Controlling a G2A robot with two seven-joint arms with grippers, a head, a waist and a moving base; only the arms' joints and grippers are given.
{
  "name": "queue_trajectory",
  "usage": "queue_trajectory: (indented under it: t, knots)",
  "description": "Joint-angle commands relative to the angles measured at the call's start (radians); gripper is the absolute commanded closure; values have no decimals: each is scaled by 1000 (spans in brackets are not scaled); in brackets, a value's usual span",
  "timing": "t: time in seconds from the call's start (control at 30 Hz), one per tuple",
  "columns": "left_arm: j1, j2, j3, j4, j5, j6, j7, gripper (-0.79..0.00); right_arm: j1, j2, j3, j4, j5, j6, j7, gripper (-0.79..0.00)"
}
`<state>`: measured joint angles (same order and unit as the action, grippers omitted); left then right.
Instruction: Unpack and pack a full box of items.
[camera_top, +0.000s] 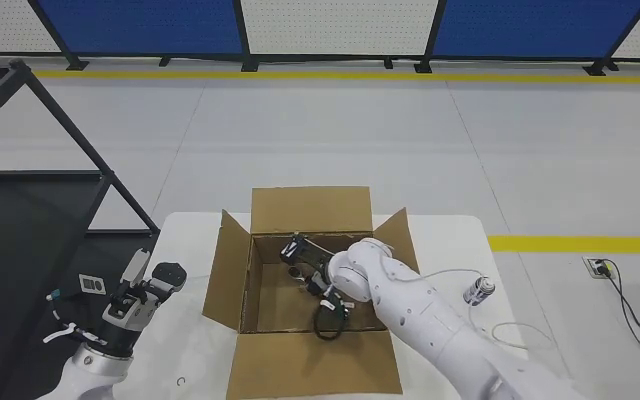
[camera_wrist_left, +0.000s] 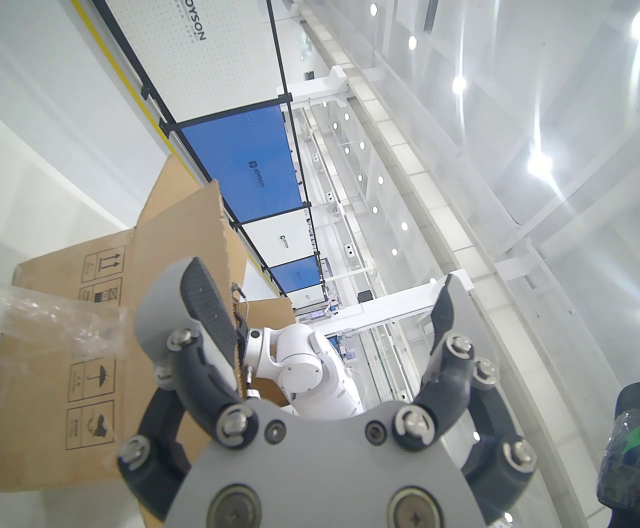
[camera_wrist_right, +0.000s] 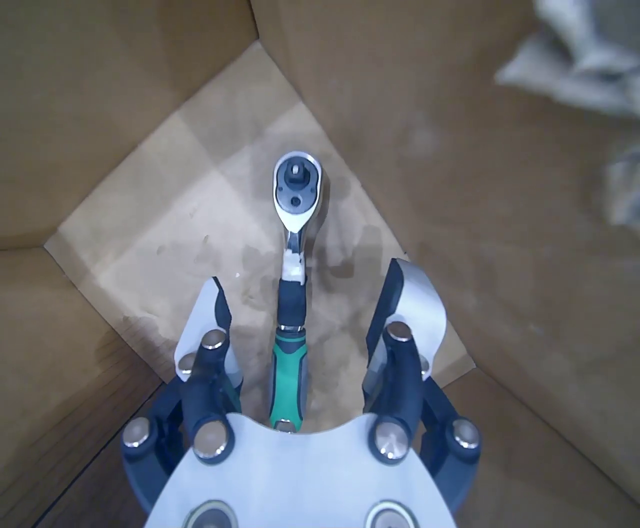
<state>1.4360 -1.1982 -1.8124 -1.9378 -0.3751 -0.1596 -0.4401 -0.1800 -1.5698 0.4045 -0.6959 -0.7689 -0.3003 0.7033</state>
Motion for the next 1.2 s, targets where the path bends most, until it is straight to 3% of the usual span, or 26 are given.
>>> queue_trajectory:
  t: [0.0, 0.13, 0.27, 0.37, 0.43, 0.47, 0.5, 0.9, 1.17]
  knots:
    - [0, 0, 0, 0, 0, 0, 0, -785, -11, 25, 29, -42, -13, -8, -10, -542]
    - [0, 0, 0, 0, 0, 0, 0, -785, -67, 97, 115, -211, -61, -12, -13, -545]
    - [0, 0, 0, 0, 0, 0, 0, -785, -193, 193, 260, -488, -130, -8, 20, -551]
    - [0, 0, 0, 0, 0, 0, 0, -785, -335, 261, 399, -741, -198, -15, 52, -643]
    - [0, 0, 0, 0, 0, 0, 0, -785, -434, 296, 484, -897, -231, -36, 66, -662]
    - [0, 0, 0, 0, 0, 0, 0, -785, -478, 309, 524, -966, -246, -44, 65, -699]
    - [0, 0, 0, 0, 0, 0, 0, -785, -521, 321, 558, -1027, -258, -55, 62, -785]
    - [0, 0, 0, 0, 0, 0, 0, -785, -926, 395, 960, -1497, -360, -35, 17, -785]
    - [0, 0, 0, 0, 0, 0, 0, -785, -1271, 413, 1287, -1599, -309, 14, -84, -785]
